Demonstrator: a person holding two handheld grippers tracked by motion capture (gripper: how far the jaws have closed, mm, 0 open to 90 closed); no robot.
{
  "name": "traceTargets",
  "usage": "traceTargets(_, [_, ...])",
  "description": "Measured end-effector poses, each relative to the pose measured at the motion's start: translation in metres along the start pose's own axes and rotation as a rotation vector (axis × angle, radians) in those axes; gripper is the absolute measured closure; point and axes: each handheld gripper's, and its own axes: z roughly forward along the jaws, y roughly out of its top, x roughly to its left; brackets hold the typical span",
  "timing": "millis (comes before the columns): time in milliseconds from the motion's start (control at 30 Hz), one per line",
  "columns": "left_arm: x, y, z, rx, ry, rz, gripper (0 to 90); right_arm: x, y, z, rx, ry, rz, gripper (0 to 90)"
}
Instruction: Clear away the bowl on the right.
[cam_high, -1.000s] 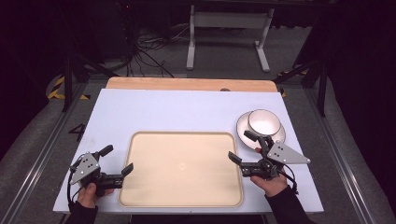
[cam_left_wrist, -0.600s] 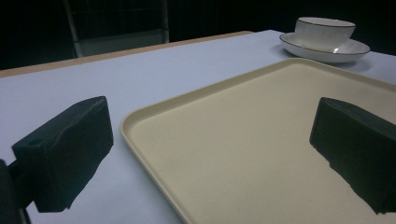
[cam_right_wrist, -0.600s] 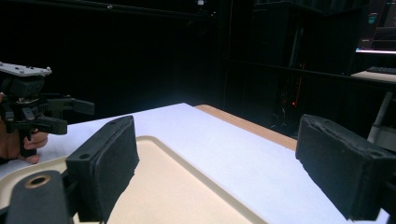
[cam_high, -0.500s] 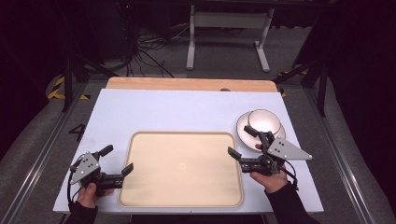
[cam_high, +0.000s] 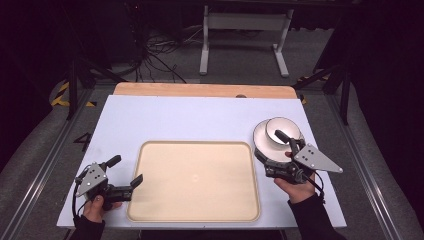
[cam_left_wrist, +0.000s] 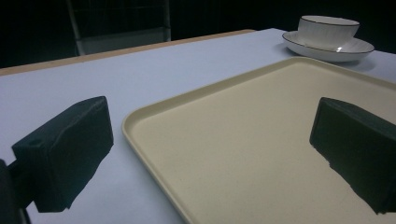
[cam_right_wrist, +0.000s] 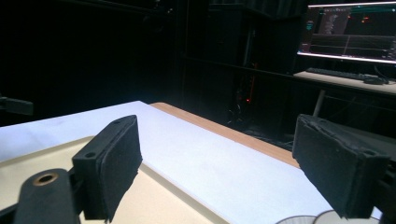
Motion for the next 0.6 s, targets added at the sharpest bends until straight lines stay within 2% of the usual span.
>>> traceTargets(100, [0.0,0.0,0.0,0.001,0.0,0.001,0.1,-0.005,-0.002,-0.001,0.003,-0.033,0.011,12.6])
traceTargets(200, [0.0,0.0,0.0,-0.002,0.002,-0.001,0.1,-0.009,-0.003,-0.003,0.018,-0.084,-0.006,11.2])
traceTargets(333, [0.0,0.0,0.0,-0.002,0.002,0.0,0.1,-0.014,-0.003,-0.006,0.019,-0.123,0.01,11.2])
traceTargets(467, [0.0,0.0,0.0,0.002,0.0,0.001,0.1,-0.022,-0.003,-0.009,0.056,-0.182,0.01,11.4])
traceTargets(600, [0.0,0.0,0.0,0.002,0.0,0.002,0.1,-0.026,-0.003,-0.012,0.046,-0.205,0.015,11.1])
